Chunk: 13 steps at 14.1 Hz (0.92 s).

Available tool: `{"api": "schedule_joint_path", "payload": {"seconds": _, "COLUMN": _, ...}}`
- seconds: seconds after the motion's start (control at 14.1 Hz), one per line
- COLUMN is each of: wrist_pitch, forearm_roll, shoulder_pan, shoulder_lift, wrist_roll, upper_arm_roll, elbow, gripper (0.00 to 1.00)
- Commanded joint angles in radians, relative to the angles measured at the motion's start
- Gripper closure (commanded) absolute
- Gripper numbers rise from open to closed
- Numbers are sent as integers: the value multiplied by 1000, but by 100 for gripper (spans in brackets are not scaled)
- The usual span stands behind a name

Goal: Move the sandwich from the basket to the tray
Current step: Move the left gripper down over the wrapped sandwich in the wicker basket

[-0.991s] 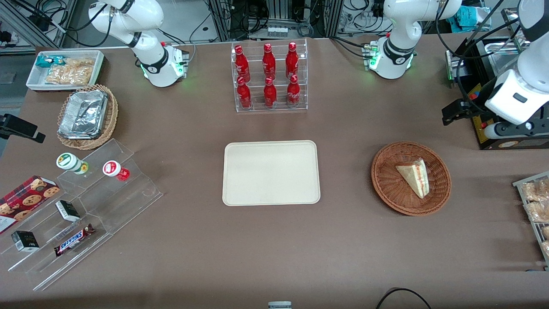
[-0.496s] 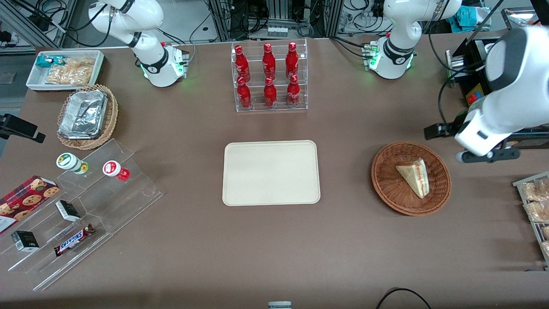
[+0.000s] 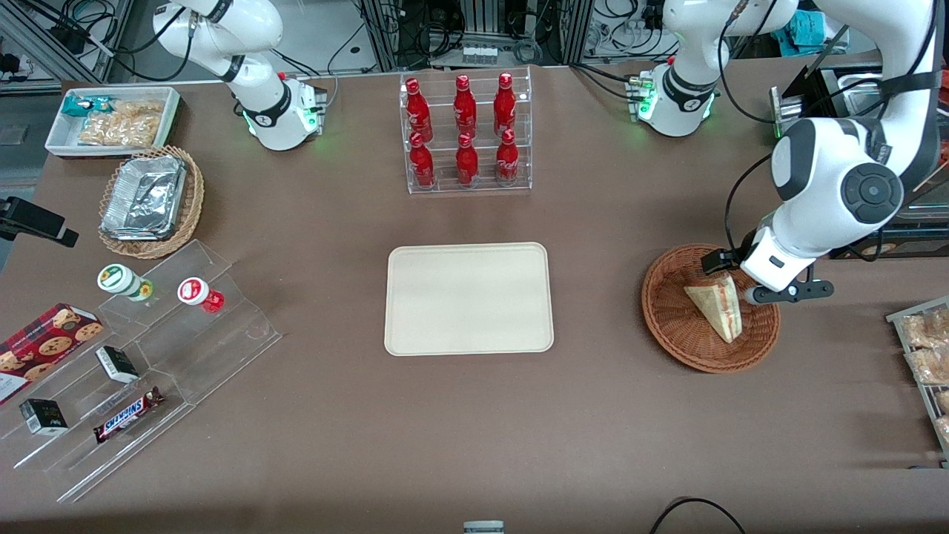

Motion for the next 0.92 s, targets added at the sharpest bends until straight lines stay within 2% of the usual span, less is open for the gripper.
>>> {"api": "schedule_joint_path", "payload": {"seconds": 0.0, "wrist_pitch": 103, "forearm_roll": -5, "shoulder_pan": 16, "shoulder_lift": -49, "wrist_roll": -125, "upper_arm_roll": 6, "elbow": -95, "gripper": 0}}
{"api": "schedule_joint_path", "payload": {"seconds": 0.14, "wrist_pitch": 124, "forearm_roll": -5, "shoulder_pan": 16, "shoulder_lift": -23, "wrist_roll": -300, "upper_arm_roll": 6, "elbow": -93, "gripper": 0}}
{"api": "schedule_joint_path", "payload": {"seconds": 0.42, "wrist_pitch": 189, "forearm_roll": -9, "shoulder_pan": 33, "shoulder_lift": 33, "wrist_roll": -451, "upper_arm_roll": 9, "elbow": -97, "gripper": 0}}
{"api": "schedule_joint_path", "payload": {"seconds": 0.85, "wrist_pitch": 275, "forearm_roll": -9, "shoulder_pan": 37, "shoulder_lift": 145, "wrist_roll": -456, "upper_arm_roll": 9, "elbow": -95, "gripper": 0}}
